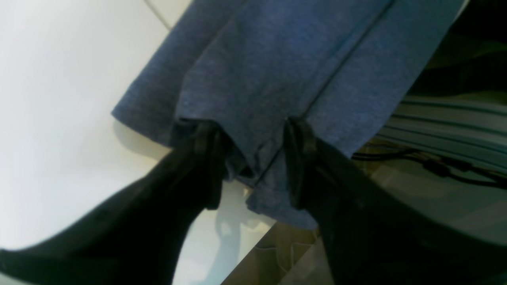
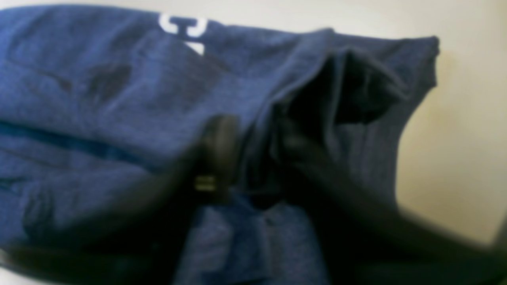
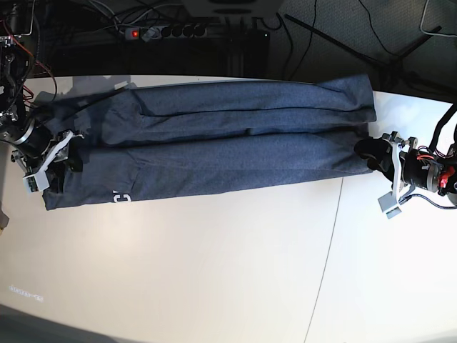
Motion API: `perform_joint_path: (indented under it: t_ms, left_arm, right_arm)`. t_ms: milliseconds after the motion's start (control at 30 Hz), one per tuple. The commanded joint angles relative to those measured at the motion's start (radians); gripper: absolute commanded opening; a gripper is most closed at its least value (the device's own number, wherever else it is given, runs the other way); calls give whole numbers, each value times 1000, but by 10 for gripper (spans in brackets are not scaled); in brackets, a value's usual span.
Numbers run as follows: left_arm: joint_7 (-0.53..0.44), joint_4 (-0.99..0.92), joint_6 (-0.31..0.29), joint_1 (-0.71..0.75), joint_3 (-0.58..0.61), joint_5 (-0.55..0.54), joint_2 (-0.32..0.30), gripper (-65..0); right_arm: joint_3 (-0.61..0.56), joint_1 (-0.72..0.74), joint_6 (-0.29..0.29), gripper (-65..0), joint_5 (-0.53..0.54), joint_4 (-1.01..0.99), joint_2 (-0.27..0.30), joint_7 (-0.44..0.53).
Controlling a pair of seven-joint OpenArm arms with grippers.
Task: Fold the T-shirt properly
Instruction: 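Release the hem and lift both grippers off the folded shirt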
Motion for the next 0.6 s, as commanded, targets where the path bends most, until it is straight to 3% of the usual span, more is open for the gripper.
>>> perform_joint_path:
  t_ms: [0, 133, 467, 500, 567]
  left_arm:
    - [-8, 11, -13, -19, -10, -10, -23, -376]
    - [-22, 11, -13, -19, -31, -8, -23, -377]
    - [-40, 11, -13, -19, -245, -58, -23, -382]
    - [-40, 11, -13, -19, -247, -67, -23, -385]
    - [-41, 12, -13, -10, -247, -83, -22, -398]
  right_arm:
    - [15, 12, 78, -314, 9, 13, 22, 19]
    - [15, 16, 78, -288, 51, 13, 22, 23]
    - [15, 97, 78, -290, 113, 16, 18, 24]
    - [15, 113, 78, -297, 106, 16, 13, 23]
    - [15, 137, 78, -411, 82, 16, 3, 23]
